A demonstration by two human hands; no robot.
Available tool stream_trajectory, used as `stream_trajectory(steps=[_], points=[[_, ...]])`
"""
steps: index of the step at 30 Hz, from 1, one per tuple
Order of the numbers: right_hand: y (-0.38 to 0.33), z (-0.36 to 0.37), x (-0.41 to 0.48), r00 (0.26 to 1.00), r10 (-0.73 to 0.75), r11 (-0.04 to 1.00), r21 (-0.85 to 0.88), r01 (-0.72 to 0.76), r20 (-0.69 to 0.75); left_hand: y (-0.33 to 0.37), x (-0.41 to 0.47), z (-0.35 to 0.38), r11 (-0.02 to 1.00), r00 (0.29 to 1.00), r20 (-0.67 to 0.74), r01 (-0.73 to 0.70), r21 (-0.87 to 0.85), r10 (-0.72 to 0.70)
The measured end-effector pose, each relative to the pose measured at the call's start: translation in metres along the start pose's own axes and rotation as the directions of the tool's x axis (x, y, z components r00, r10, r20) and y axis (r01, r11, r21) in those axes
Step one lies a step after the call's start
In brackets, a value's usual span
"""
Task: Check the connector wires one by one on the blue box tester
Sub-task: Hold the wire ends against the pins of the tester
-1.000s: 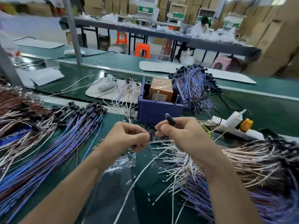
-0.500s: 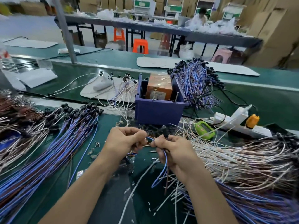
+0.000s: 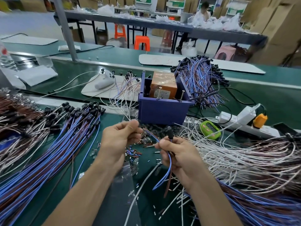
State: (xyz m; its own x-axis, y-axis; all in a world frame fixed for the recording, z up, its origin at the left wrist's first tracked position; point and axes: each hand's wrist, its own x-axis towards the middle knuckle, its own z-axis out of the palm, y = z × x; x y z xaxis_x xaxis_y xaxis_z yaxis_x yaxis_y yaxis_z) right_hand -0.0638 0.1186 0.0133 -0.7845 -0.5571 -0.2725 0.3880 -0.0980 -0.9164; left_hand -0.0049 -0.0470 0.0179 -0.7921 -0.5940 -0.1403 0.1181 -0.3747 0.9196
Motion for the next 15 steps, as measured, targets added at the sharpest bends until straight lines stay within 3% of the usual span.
stream_trajectory(steps=[3,6,9,15], points=[[-0.001,-0.007,-0.003,1.000,-0.005,0.993,0.119,0.008,-0.025,0.007,0.003,-0.008,0.999,1.000,-0.007,0.006,-0.042,-0.006],[-0.001,-0.006,-0.003,0.999,-0.018,0.988,0.154,0.022,-0.027,0.001,-0.005,-0.001,0.999,0.991,0.123,0.051,-0.002,-0.051],[-0.001,-0.002,-0.003,1.000,-0.012,0.991,0.136,0.015,-0.021,-0.007,-0.014,0.010,0.993,0.964,0.255,0.043,0.111,-0.071],[0.002,-0.002,-0.004,0.999,-0.036,0.999,-0.035,0.036,-0.007,-0.010,-0.014,0.013,0.973,0.979,0.205,-0.049,0.224,0.002]])
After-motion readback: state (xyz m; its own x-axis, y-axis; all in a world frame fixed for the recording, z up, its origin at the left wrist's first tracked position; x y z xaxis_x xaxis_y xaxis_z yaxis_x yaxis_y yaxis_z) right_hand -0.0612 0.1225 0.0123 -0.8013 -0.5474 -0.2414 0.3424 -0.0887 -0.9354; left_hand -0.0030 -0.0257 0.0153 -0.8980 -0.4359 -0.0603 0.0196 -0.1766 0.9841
